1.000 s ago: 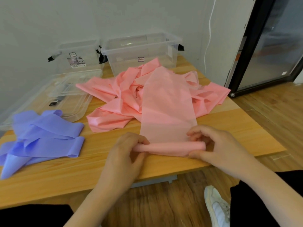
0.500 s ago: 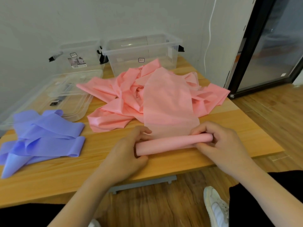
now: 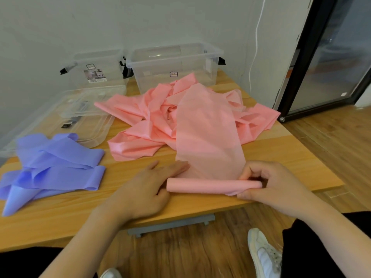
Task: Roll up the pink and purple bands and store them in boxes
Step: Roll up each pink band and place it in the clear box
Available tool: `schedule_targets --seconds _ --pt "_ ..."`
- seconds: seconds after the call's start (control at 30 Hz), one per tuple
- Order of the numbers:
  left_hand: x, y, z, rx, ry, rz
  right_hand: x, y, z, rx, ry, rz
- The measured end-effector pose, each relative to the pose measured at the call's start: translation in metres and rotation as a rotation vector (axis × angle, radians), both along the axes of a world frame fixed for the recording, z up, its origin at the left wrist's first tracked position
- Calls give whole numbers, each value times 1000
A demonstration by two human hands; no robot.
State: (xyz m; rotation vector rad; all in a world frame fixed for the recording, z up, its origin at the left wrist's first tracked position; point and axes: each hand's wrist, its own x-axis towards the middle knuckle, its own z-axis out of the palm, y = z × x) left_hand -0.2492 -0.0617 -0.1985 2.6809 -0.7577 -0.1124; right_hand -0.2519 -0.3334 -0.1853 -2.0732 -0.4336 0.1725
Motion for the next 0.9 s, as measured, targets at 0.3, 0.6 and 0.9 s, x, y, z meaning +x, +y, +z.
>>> schedule_targets --seconds 0.3,0.6,0.9 --pt "-14 -1 11 -156 -18 14 -5 -1 -2 -68 -35 6" --pt "-31 -17 -8 -319 -104 27 -3 -3 -3 -170 -101 29" --pt "-21 -27 -4 -437 -132 254 1 -5 -8 -197 -213 -51"
